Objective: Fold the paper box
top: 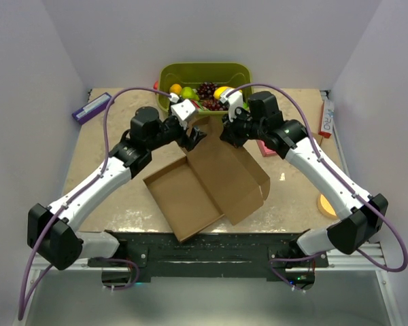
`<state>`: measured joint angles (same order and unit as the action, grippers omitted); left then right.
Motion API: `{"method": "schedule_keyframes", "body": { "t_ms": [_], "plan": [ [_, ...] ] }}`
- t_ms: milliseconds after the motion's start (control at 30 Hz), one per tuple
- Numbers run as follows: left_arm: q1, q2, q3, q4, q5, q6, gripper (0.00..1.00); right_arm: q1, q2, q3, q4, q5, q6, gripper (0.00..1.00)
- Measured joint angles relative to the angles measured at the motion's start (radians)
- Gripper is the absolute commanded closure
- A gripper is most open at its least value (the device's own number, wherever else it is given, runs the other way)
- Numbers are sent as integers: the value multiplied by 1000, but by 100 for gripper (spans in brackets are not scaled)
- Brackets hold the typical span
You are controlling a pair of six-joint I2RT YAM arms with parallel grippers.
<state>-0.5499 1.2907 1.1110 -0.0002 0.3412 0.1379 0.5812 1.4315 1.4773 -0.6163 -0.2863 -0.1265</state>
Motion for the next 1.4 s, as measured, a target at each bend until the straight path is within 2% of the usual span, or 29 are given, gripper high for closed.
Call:
{"method": "schedule_keyframes", "body": {
  "t_ms": [167,200,267,300,400,500,533,600,633,700,733,833,1100,1400],
  "plan": [
    [0,20,0,26,26,-13,49,0,0,0,-1,-2,-6,100],
    [0,24,0,29,30,-15,60,0,0,0,0,-2,-6,100],
    [0,34,0,38,44,-22,73,0,0,0,-1,-2,-6,100],
    [0,40,4,38,50,-24,86,0,0,0,-1,-2,-6,100],
    [0,60,14,46,58,-22,100,0,0,0,-5,0,-6,100],
    [8,71,19,58,66,-26,100,-3,-2,0,-6,3,-6,100],
    [8,74,20,60,66,-26,100,-3,-2,0,-7,6,-6,96],
    [6,79,23,66,65,-33,100,-5,-7,-4,-8,8,-5,75],
    [6,80,24,66,63,-37,100,-5,-11,-6,-6,9,-5,52],
    [3,84,27,69,40,-50,100,-3,-19,-13,-11,5,12,34],
    [2,86,28,69,21,-57,100,2,-26,-20,-20,12,13,21],
    [2,92,32,63,-60,-82,100,13,-51,-49,-34,47,47,14],
    [22,132,92,26,-332,-208,100,6,-232,-158,26,294,208,1],
    [122,208,155,-11,-485,-362,100,-24,-352,-157,37,544,371,1]
  ]
}}
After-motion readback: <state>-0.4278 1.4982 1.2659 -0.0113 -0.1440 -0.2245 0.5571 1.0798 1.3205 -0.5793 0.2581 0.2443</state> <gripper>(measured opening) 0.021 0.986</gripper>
